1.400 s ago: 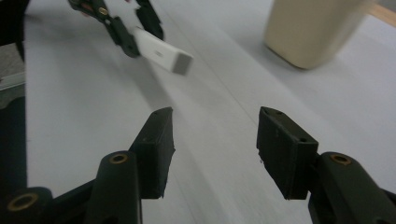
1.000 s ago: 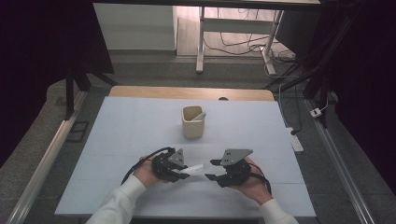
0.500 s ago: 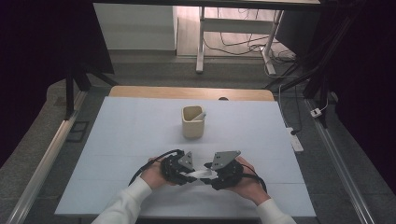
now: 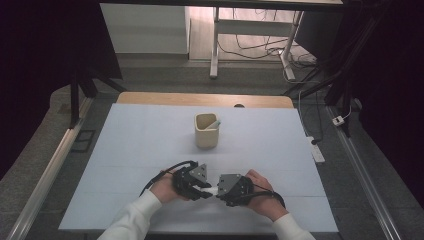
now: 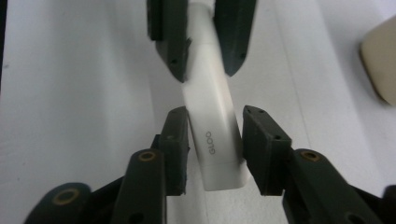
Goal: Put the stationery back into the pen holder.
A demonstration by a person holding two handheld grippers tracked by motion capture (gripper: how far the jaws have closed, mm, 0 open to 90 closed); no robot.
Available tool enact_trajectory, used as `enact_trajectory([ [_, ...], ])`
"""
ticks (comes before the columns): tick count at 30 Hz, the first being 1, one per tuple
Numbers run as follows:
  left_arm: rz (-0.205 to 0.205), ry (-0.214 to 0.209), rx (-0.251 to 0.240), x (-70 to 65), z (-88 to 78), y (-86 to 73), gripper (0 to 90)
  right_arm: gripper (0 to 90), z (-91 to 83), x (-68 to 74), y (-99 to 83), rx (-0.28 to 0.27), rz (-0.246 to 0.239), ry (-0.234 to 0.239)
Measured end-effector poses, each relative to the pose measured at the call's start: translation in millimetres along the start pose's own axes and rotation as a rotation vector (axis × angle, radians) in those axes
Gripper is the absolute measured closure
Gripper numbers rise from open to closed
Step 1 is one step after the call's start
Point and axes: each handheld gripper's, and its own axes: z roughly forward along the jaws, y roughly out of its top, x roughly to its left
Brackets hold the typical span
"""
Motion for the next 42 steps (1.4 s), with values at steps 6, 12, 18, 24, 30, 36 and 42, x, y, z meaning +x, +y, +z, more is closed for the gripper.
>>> enact_trajectory([
  [6, -0.001, -0.009, -0.026, 0.8, -4.1, -1.1, 65.2, 66.8, 0.2, 3.2, 0.4, -0.004, -0.06, -0.001],
  [12, -0.026, 0.003, -0.069, 2.4, -8.2, -2.8, 63.9, 71.0, -1.1, 3.5, -1.0, -0.035, -0.06, -0.012],
  [18, -0.063, 0.032, -0.104, 4.2, -11.7, -4.4, 53.6, 71.0, -3.1, 2.3, -3.0, -0.032, -0.042, -0.027],
  [24, -0.129, 0.086, -0.183, 5.9, -22.5, -9.9, 37.6, 71.0, -7.9, -4.5, -9.5, -0.088, 0.032, -0.038],
  [30, -0.164, 0.109, -0.264, 5.7, -33.4, -19.9, 35.3, 71.0, -16.0, -11.8, -17.0, -0.185, 0.14, -0.05],
  [36, -0.157, 0.091, -0.291, 4.9, -33.3, -23.9, 33.9, 71.0, -20.8, -17.8, -23.6, -0.275, 0.224, -0.033],
  [42, -0.174, 0.101, -0.334, 5.5, -32.6, -22.4, 33.8, 71.0, -20.4, -22.1, -30.0, -0.336, 0.296, -0.011],
])
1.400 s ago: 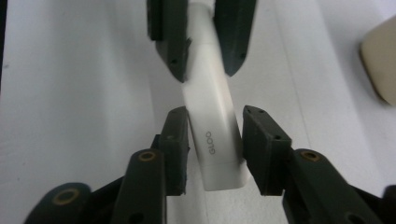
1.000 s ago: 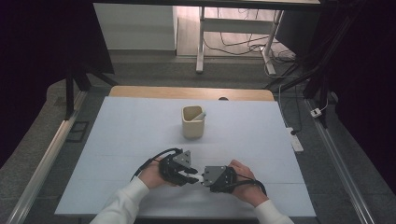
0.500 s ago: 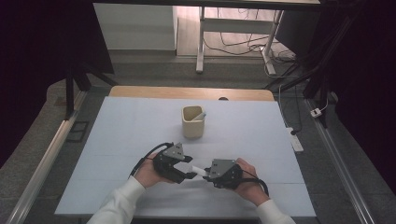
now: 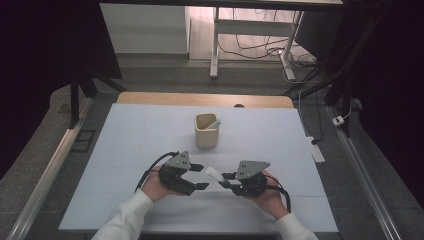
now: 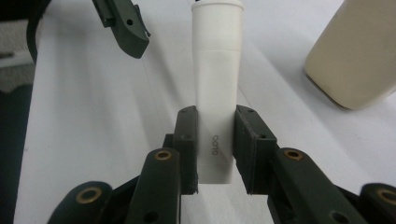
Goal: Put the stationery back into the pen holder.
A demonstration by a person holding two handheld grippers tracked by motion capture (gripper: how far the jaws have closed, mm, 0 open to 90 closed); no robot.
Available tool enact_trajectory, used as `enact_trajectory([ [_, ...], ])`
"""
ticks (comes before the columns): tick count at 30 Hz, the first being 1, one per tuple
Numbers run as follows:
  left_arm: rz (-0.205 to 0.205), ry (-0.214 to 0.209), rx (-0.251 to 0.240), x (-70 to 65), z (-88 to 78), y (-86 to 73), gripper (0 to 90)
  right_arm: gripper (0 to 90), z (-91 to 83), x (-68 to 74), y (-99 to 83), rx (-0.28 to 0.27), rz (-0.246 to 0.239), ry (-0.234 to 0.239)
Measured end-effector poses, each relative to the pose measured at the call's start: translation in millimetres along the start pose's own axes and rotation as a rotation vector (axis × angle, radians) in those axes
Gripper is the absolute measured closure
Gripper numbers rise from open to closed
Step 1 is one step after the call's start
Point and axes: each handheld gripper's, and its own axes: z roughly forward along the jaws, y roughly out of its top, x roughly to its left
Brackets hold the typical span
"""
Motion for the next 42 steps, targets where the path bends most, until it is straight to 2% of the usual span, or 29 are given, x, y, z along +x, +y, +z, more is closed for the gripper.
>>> enact_trajectory([
  [4, -0.024, 0.012, -0.031, 0.7, 2.0, 1.8, 35.6, 71.0, 4.1, 1.3, -1.8, -0.014, 0.008, 0.004],
  [11, -0.062, -0.014, -0.072, 4.0, 6.2, 2.8, 44.7, 70.9, 8.6, 4.9, -1.0, -0.031, 0.0, -0.002],
  [13, -0.065, -0.024, -0.075, 4.5, 8.1, 3.1, 47.2, 71.0, 8.6, 5.4, -0.7, -0.033, -0.001, -0.001],
  [17, -0.06, -0.038, -0.07, 3.9, 10.5, 3.4, 59.0, 70.9, 9.9, 6.4, -0.5, -0.036, -0.005, -0.004],
  [22, -0.073, -0.081, -0.069, 6.2, 10.7, 2.7, 63.4, 70.9, 12.5, 7.8, -1.4, -0.018, -0.022, -0.003],
  [25, -0.057, -0.073, -0.059, 3.8, 11.8, 3.6, 65.4, 70.7, 15.2, 8.7, -1.5, -0.003, -0.037, -0.002],
  [28, -0.068, -0.072, -0.057, 4.3, 11.1, 3.8, 65.5, 70.3, 15.0, 8.9, -2.0, -0.002, -0.035, -0.006],
  [30, -0.074, -0.061, -0.054, 5.2, 9.5, 3.6, 65.6, 68.9, 12.8, 8.2, -1.8, -0.02, -0.015, -0.007],
  [32, -0.081, -0.056, -0.058, 6.6, 6.6, 3.1, 65.6, 62.7, 8.1, 6.0, -1.5, -0.043, 0.011, -0.03],
  [37, -0.12, -0.022, -0.081, 11.5, -3.0, 3.0, 65.6, 56.4, -6.6, -1.9, -5.7, -0.099, 0.084, -0.068],
  [42, -0.139, 0.02, -0.106, 18.1, -17.5, 4.7, 65.6, 52.7, -19.6, -6.5, -15.9, -0.088, 0.132, -0.092],
])
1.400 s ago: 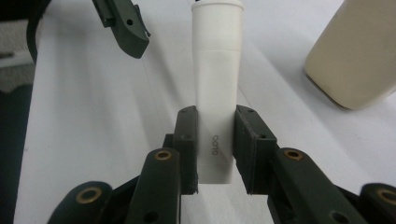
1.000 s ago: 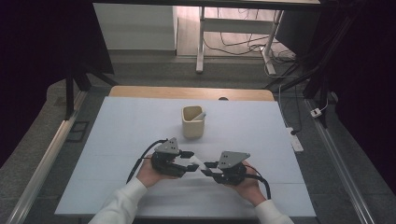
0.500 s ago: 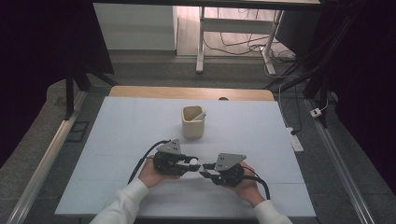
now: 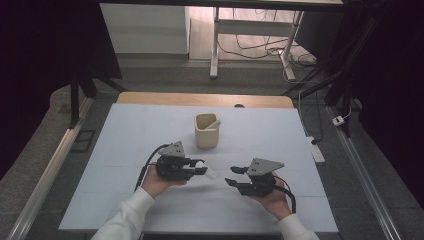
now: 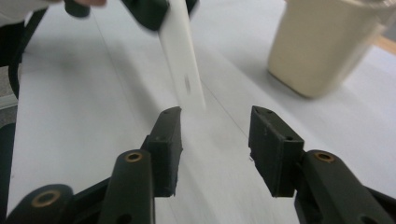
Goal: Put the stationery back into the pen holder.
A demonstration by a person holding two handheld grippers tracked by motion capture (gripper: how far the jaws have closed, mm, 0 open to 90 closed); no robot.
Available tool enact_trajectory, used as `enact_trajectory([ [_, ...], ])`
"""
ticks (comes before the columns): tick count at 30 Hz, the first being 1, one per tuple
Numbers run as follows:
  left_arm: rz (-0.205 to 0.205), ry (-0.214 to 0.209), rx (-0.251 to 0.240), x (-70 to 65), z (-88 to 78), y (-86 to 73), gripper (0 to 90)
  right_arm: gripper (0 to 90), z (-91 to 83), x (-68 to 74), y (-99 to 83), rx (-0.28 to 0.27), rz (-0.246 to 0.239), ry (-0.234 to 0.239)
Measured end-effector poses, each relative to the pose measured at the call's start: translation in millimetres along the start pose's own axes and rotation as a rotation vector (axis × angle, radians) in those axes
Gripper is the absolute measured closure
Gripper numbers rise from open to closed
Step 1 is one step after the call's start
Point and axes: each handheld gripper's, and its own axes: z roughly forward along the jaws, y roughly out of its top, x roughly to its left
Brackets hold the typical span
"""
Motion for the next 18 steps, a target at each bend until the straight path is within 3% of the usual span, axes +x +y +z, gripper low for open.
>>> enact_trajectory([
  [5, -0.038, 0.036, -0.042, 7.9, -15.3, 5.1, 65.6, 50.6, -16.2, -5.7, -11.0, -0.001, 0.044, -0.043],
  [18, -0.049, 0.137, -0.096, 34.7, -45.6, 38.4, 65.5, 48.3, -55.4, -25.7, -41.9, 0.015, 0.124, -0.154],
])
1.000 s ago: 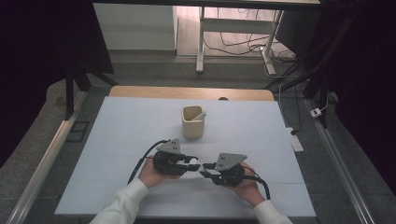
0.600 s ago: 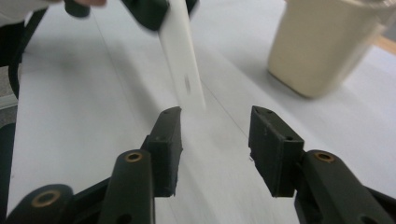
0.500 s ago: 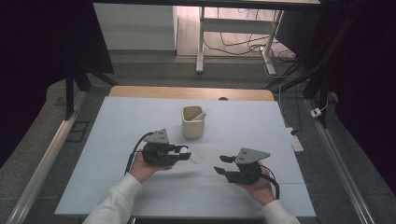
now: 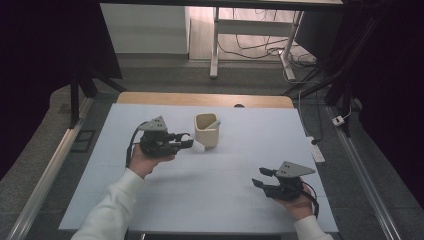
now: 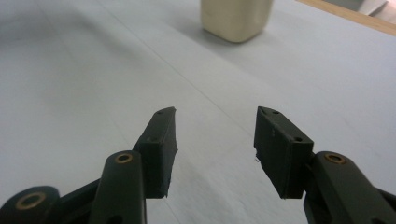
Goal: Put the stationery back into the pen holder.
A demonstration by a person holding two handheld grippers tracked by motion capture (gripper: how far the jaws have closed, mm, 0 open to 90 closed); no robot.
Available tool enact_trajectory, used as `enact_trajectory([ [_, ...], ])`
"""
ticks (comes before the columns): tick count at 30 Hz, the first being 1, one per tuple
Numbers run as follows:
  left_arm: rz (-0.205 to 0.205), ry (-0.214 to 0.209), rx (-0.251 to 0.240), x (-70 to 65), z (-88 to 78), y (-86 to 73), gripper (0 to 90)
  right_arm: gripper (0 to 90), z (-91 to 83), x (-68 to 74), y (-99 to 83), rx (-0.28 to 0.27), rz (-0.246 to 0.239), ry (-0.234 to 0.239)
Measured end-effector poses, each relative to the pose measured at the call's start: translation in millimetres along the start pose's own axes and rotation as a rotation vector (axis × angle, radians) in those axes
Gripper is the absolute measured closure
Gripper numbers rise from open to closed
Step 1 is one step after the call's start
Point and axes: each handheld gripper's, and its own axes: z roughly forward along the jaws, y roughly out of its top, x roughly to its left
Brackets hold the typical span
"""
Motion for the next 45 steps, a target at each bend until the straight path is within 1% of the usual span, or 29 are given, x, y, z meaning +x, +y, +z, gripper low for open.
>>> enact_trajectory([
  [4, 0.005, 0.025, -0.006, 6.3, -1.9, 13.8, 65.5, 48.0, -8.2, -8.4, -5.2, -0.012, 0.027, -0.02],
  [8, 0.0, 0.054, -0.006, 12.6, -2.7, 27.0, 65.5, 47.7, -12.5, -15.2, -9.5, -0.011, 0.045, -0.031],
  [9, -0.004, 0.063, -0.003, 14.7, -2.2, 30.3, 65.5, 47.8, -13.4, -16.3, -10.1, -0.005, 0.047, -0.039],
  [12, -0.011, 0.09, 0.019, 21.6, 1.3, 40.7, 65.4, 47.6, -13.7, -18.3, -11.4, -0.008, 0.056, -0.036],
  [15, -0.032, 0.095, 0.021, 26.8, 5.7, 50.5, 65.4, 47.5, -13.5, -19.5, -10.9, -0.004, 0.055, -0.039],
  [16, -0.03, 0.103, 0.026, 27.6, 7.5, 53.9, 65.4, 47.4, -13.1, -19.5, -10.6, -0.004, 0.054, -0.047],
  [18, -0.016, 0.126, 0.051, 29.9, 12.7, 59.7, 65.4, 47.4, -12.2, -20.6, -10.3, -0.004, 0.054, -0.038],
  [19, -0.018, 0.135, 0.062, 31.8, 16.1, 61.6, 65.4, 47.3, -11.6, -20.9, -10.3, -0.003, 0.054, -0.038],
  [21, -0.031, 0.137, 0.078, 36.5, 24.0, 63.8, 65.4, 47.2, -10.7, -22.0, -10.5, 0.004, 0.051, -0.037],
  [22, -0.033, 0.145, 0.09, 38.4, 28.1, 64.6, 65.3, 47.2, -10.4, -22.1, -10.4, 0.009, 0.052, -0.043],
  [25, -0.038, 0.151, 0.111, 43.5, 39.7, 66.2, 65.3, 47.0, -9.4, -22.9, -10.5, 0.008, 0.05, -0.036],
  [29, -0.051, 0.151, 0.135, 50.7, 51.9, 64.7, 65.2, 47.0, -10.9, -24.9, -10.7, 0.007, 0.053, -0.035],
  [32, -0.058, 0.145, 0.144, 53.5, 58.1, 62.6, 65.1, 47.0, -11.5, -26.3, -11.3, 0.001, 0.062, -0.034],
  [34, -0.055, 0.137, 0.146, 53.8, 60.7, 61.6, 65.0, 46.9, -11.8, -27.0, -11.7, 0.009, 0.062, -0.039],
  [37, -0.048, 0.123, 0.146, 53.2, 63.5, 60.2, 64.2, 46.8, -11.0, -27.4, -12.3, 0.012, 0.063, -0.034],
  [38, -0.052, 0.129, 0.144, 52.5, 64.0, 59.9, 60.0, 46.8, -10.8, -27.3, -12.4, 0.013, 0.062, -0.034],
  [39, -0.061, 0.156, 0.147, 51.1, 64.0, 60.2, 48.9, 46.8, -10.5, -27.2, -12.4, 0.011, 0.062, -0.034],
  [40, -0.069, 0.169, 0.143, 49.7, 62.6, 59.8, 41.1, 46.8, -10.5, -27.1, -12.4, 0.01, 0.063, -0.034],
  [41, -0.073, 0.165, 0.13, 48.3, 60.1, 58.7, 36.7, 46.7, -10.5, -27.1, -12.4, 0.01, 0.063, -0.034],
  [42, -0.069, 0.16, 0.123, 46.4, 56.8, 57.4, 33.9, 46.7, -10.8, -26.9, -12.4, 0.013, 0.061, -0.038],
  [44, -0.039, 0.161, 0.11, 40.3, 47.7, 52.7, 33.4, 46.6, -11.2, -27.1, -12.5, 0.013, 0.06, -0.041],
  [45, -0.034, 0.157, 0.102, 37.1, 42.5, 49.0, 33.3, 46.6, -11.4, -27.4, -12.8, 0.01, 0.062, -0.039],
])
